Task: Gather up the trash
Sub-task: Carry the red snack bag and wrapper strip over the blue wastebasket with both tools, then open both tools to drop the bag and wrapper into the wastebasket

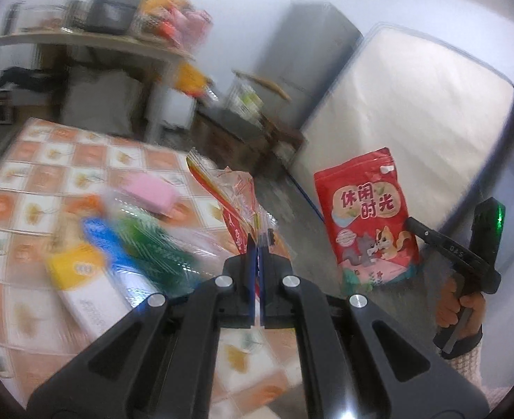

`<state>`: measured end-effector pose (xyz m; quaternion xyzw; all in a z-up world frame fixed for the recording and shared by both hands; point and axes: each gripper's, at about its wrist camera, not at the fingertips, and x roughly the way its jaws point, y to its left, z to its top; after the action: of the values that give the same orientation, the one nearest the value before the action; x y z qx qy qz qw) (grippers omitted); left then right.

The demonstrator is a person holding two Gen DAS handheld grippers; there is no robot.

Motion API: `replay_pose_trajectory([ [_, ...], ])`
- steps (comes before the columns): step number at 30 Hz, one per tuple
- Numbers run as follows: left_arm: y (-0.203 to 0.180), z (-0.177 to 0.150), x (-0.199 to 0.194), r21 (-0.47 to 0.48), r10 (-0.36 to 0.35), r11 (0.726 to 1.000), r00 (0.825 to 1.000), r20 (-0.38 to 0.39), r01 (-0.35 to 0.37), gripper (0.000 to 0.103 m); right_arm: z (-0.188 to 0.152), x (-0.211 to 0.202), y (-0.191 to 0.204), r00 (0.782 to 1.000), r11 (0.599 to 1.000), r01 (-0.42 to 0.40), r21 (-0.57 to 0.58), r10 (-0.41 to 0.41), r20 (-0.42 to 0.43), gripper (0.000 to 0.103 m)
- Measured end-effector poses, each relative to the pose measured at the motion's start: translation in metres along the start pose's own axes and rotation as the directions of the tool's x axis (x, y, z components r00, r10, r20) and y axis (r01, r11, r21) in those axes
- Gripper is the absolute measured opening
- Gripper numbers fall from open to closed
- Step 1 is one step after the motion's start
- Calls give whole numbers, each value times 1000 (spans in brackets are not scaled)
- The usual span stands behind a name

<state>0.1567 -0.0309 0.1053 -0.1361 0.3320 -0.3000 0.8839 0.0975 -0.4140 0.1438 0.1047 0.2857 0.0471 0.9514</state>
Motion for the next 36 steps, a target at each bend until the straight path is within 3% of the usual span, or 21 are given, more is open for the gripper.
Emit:
replay_pose_trajectory([
  [3, -45, -10, 59, 39, -73, 996, 990, -124, 78, 0, -31, -28, -59, 994, 990, 106, 92, -104, -23, 7],
  [6, -87, -25, 123, 66, -118, 988, 955, -271, 141, 0, -62, -38, -103, 982, 967, 183, 177, -172, -74, 7],
  [9, -131, -48, 183, 124, -104, 978, 913, -394, 165, 0, -96, -39, -147, 956, 928, 285, 238, -258, -138, 7],
  [13, -186, -91, 273, 227, -18, 959, 833, -552, 171, 0, -142, -23, -198, 915, 868, 390, 308, -326, -238, 7],
  [18, -225, -141, 356, 307, 72, 935, 750, -657, 180, 0, -187, 7, -256, 873, 802, 466, 374, -348, -341, 7],
  [22, -249, -179, 414, 325, 117, 928, 688, -716, 180, 0, -202, 38, -286, 858, 771, 489, 409, -339, -387, 7],
  [26, -261, -204, 458, 335, 150, 926, 647, -748, 172, 0, -206, 64, -312, 846, 752, 507, 421, -342, -409, 7],
  [29, -261, -217, 478, 340, 169, 927, 632, -756, 159, 1, -209, 87, -327, 825, 734, 542, 410, -371, -426, 8],
  [31, -257, -222, 488, 348, 195, 928, 626, -755, 132, 14, -212, 100, -341, 814, 724, 555, 411, -369, -449, 9],
  [32, -257, -221, 495, 350, 202, 930, 632, -748, 116, 30, -215, 104, -348, 804, 713, 568, 411, -375, -461, 9],
  [33, -257, -221, 499, 349, 206, 931, 638, -742, 106, 43, -220, 112, -357, 792, 703, 583, 407, -382, -476, 18],
  [34, -257, -220, 500, 347, 208, 933, 647, -734, 94, 47, -224, 117, -362, 786, 698, 590, 406, -382, -486, 36],
  [36, -258, -216, 495, 330, 187, 939, 656, -731, 100, 50, -233, 120, -369, 767, 679, 617, 398, -405, -497, 45],
])
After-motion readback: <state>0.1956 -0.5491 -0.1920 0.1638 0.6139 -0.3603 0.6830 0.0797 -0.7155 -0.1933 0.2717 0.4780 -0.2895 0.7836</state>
